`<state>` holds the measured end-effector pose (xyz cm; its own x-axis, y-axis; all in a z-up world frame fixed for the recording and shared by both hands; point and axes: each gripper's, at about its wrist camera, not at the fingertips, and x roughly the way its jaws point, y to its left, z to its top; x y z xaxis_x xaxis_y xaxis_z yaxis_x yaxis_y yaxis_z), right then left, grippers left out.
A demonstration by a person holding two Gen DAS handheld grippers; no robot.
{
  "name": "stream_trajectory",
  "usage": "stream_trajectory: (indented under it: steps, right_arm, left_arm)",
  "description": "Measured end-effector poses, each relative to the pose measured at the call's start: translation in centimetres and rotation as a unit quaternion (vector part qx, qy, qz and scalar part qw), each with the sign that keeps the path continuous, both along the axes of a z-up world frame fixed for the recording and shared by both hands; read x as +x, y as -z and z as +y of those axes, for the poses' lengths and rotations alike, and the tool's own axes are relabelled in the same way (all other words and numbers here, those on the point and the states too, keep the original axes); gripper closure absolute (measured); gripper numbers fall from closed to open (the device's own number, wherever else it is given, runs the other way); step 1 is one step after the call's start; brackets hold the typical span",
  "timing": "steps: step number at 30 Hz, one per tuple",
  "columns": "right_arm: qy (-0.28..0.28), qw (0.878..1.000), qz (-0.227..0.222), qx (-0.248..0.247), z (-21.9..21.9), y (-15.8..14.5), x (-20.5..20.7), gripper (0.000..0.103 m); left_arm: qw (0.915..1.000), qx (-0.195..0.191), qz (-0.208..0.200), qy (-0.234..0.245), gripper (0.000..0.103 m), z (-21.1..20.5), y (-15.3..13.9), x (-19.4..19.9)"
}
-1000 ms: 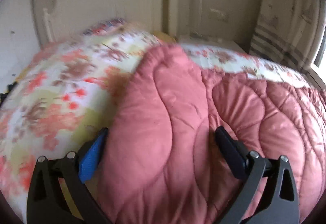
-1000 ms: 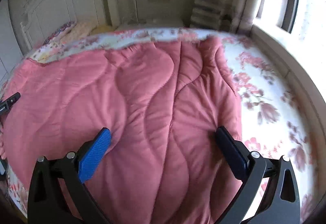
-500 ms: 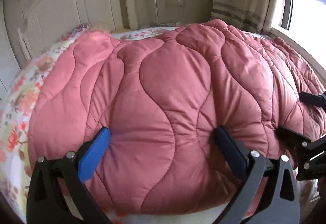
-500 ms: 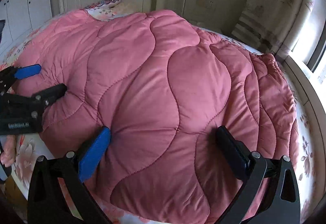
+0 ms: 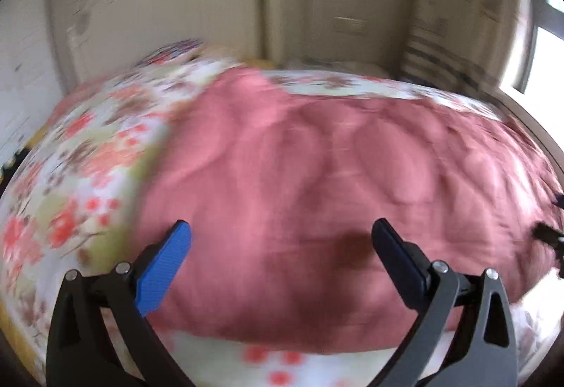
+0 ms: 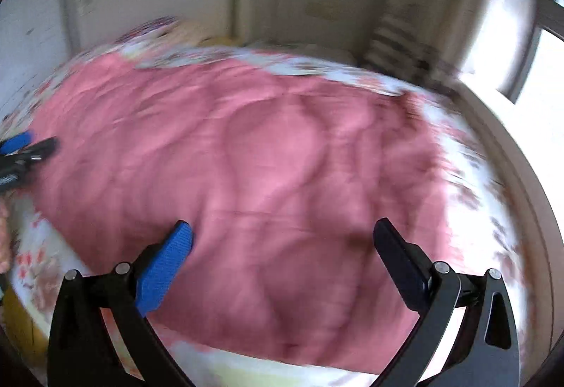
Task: Fold large clothes
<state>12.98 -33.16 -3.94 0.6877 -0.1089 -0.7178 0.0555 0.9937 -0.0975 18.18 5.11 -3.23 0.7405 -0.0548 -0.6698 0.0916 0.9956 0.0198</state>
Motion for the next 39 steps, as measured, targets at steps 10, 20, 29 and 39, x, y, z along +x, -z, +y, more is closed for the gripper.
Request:
stream_trajectory:
  steps: [10, 20, 29, 39]
  right_arm:
    - [0.032, 0.999, 0.017, -0.029, -0.9, 2.6, 0.2, 0.004]
    - [0.029, 0.999, 0.013, -0.023, -1.3, 2.7, 0.0, 0.004]
    - [0.003, 0.999, -0.01, -0.044, 0.4, -1.9, 1.2, 0.005]
    - [-0.089, 0.992, 0.071, -0.049, 4.5, 0.6, 15.9, 0.005]
  left_arm:
    - [0.999, 0.035, 0.022, -0.019, 0.002, 1.2, 2.1, 1.2]
    - [0.9993, 0.024, 0.024, -0.016, 0.002, 1.8, 2.2, 1.2]
    - [0.9995, 0.007, -0.029, 0.008, 0.003, -0.2, -3.5, 2.1]
    - [0.9854, 0.154, -0.013, 0.072, 0.002, -9.3, -2.2, 14.5]
